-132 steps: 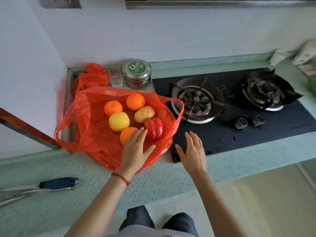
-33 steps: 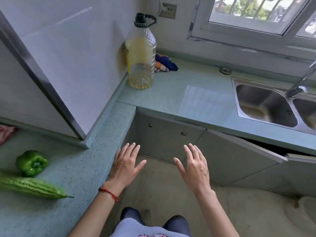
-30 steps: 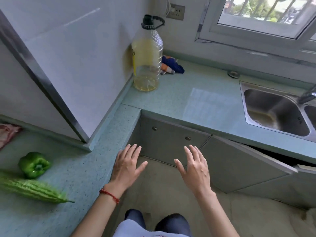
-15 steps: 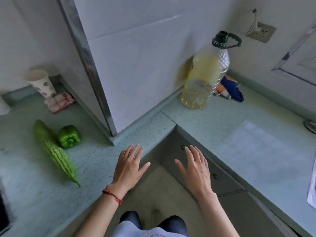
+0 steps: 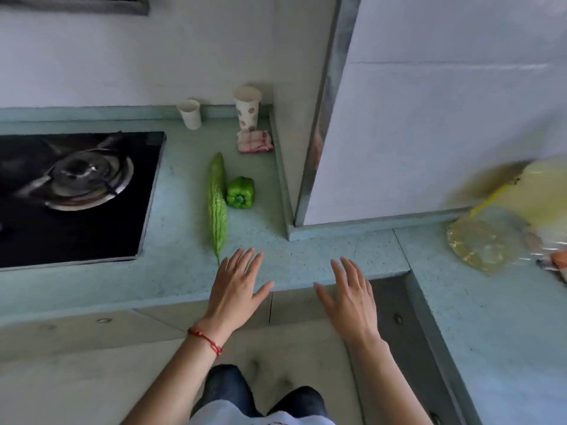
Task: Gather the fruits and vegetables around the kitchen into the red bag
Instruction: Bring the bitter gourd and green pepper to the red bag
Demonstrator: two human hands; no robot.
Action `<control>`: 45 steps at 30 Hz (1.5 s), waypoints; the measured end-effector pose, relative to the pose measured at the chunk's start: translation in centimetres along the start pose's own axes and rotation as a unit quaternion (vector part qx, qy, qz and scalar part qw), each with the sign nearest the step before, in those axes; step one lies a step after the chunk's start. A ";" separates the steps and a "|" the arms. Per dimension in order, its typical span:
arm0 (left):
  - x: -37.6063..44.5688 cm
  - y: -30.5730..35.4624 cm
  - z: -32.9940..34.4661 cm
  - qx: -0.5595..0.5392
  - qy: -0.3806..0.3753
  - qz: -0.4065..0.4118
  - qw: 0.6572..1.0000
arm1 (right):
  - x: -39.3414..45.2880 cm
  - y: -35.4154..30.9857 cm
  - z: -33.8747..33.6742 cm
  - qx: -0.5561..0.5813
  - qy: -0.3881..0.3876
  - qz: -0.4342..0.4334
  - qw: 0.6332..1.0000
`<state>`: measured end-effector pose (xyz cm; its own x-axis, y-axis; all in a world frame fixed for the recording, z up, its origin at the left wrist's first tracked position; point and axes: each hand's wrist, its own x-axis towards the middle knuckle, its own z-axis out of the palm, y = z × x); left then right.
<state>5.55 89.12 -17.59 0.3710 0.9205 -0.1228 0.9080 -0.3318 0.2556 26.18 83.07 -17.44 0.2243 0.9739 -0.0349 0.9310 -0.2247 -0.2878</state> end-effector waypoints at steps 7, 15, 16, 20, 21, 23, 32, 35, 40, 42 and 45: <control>-0.6 -4.8 -1.0 -0.008 0.021 -0.080 0.997 | 3.4 -5.4 1.4 0.010 -0.038 -0.097 0.995; 4.0 -9.8 -2.3 -0.034 0.018 -0.075 0.996 | 8.6 -10.1 2.4 -0.001 -0.051 -0.091 0.995; 4.7 -10.4 -2.6 -0.046 0.019 -0.071 0.996 | 9.3 -10.6 2.6 0.003 -0.048 -0.088 0.995; 7.8 -12.4 -2.9 -0.147 0.046 -0.080 0.985 | 11.8 -12.5 3.2 0.067 -0.029 -0.064 0.995; 8.4 -12.6 -3.0 -0.190 0.046 -0.095 0.976 | 12.4 -13.0 3.1 0.100 -0.036 -0.043 0.993; 9.8 -12.9 -3.4 -0.270 0.037 -0.123 0.954 | 13.5 -13.8 3.0 0.171 -0.052 0.004 0.984; 15.6 -14.2 -3.4 -0.460 0.003 -0.264 0.848 | 20.6 -16.1 3.7 0.353 -0.105 0.179 0.912; 17.3 -14.0 -3.4 -0.476 0.005 -0.286 0.832 | 22.9 -16.6 3.7 0.373 -0.129 0.202 0.897; 19.3 -14.3 -1.7 -0.465 -0.010 -0.300 0.833 | 25.8 -16.8 4.2 0.382 -0.162 0.228 0.881; 19.7 -14.4 -1.2 -0.457 -0.008 -0.305 0.836 | 26.4 -16.8 4.7 0.392 -0.167 0.245 0.871; 20.0 -14.3 -1.0 -0.454 -0.006 -0.312 0.835 | 27.1 -16.8 5.4 0.392 -0.175 0.260 0.865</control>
<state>-0.23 112.51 -22.79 -0.1114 0.8516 -0.5122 0.4054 0.5095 0.7590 15.05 113.36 -18.73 0.3247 0.7292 -0.6023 0.2178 -0.6773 -0.7027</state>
